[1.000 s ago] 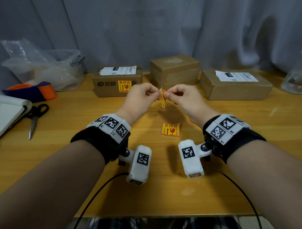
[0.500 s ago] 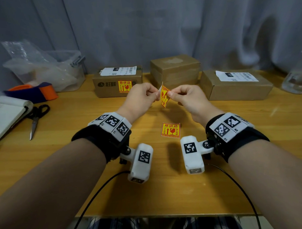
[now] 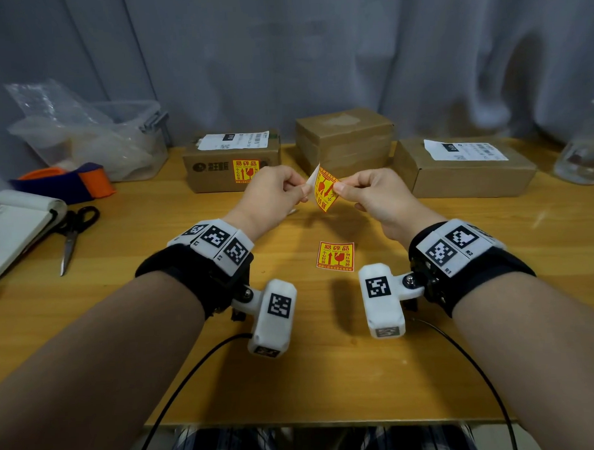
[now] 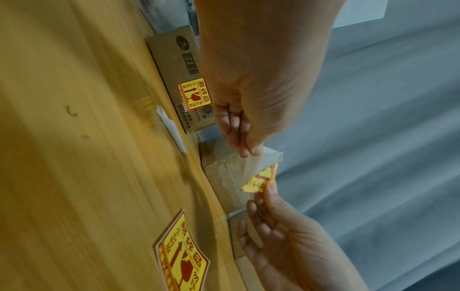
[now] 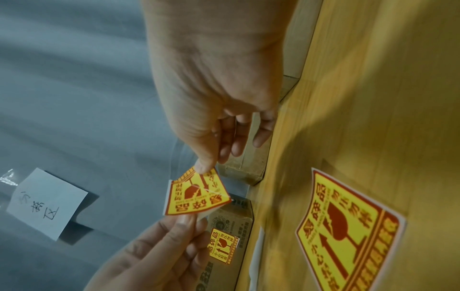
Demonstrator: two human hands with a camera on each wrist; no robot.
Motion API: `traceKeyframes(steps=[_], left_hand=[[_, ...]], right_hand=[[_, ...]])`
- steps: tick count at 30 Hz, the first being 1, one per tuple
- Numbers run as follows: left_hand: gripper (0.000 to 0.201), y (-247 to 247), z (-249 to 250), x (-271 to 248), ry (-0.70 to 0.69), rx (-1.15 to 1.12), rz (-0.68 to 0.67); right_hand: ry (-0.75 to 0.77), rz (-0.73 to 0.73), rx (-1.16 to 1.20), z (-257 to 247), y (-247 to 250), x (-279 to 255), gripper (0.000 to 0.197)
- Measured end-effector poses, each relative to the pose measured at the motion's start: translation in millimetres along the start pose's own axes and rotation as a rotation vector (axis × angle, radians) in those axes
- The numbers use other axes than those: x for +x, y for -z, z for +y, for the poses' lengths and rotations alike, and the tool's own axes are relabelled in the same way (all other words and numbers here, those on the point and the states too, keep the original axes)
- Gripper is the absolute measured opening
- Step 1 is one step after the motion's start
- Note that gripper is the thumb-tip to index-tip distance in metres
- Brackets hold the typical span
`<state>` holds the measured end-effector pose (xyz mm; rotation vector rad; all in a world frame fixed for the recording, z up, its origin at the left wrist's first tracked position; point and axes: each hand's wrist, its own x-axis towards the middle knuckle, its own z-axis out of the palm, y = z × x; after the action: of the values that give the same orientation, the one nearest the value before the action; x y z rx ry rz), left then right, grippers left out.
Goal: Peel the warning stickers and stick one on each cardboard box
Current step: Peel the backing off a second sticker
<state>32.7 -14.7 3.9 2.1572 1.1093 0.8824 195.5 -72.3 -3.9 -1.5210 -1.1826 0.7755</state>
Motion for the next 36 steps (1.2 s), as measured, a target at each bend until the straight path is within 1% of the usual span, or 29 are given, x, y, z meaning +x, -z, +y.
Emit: traceKeyframes(steps=[7, 13, 19, 24, 27, 29, 31, 32, 34, 36], left_hand=[[0.008, -0.6, -5.5, -0.2, 0.016, 0.035, -0.006], [0.011, -0.1, -9.8, -1.1, 0.019, 0.078, 0.005], [0.011, 0.5, -14.9, -1.9, 0.053, 0.079, 0.016], [0.014, -1.6, -14.4, 0.5, 0.075, 0.090, 0.055], [0.012, 0.0, -15.0, 1.7, 0.099, 0.127, 0.071], [0.010, 8.7, -22.8, 1.6, 0.162, 0.137, 0.126], [0.012, 18.2, -30.6, 0.6, 0.216, 0.155, 0.176], [0.012, 20.2, -32.4, 0.0, 0.230, 0.175, 0.155], [0.015, 18.3, -28.6, -0.3, 0.241, 0.176, 0.054], [0.021, 12.5, -23.1, 0.2, 0.258, 0.102, -0.044]], right_hand=[[-0.020, 0.004, -0.033, 0.1, 1.2, 0.8, 0.019], [-0.061, 0.024, -0.056, 2.4, 1.1, 0.5, 0.018], [-0.078, 0.075, -0.033, 5.9, 4.2, 1.1, 0.023], [-0.081, 0.104, -0.013, 5.9, 4.6, 1.7, 0.018], [-0.082, 0.150, -0.018, 8.1, 6.0, 3.2, 0.015], [-0.104, 0.220, -0.027, 11.6, 15.0, 4.7, 0.015], [-0.117, 0.277, -0.026, 14.3, 26.0, 7.0, 0.023], [-0.122, 0.279, -0.024, 14.3, 28.8, 7.4, 0.025], [-0.124, 0.259, -0.011, 11.1, 27.6, 8.0, 0.023], [-0.120, 0.230, 0.024, 6.7, 22.6, 7.7, 0.016]])
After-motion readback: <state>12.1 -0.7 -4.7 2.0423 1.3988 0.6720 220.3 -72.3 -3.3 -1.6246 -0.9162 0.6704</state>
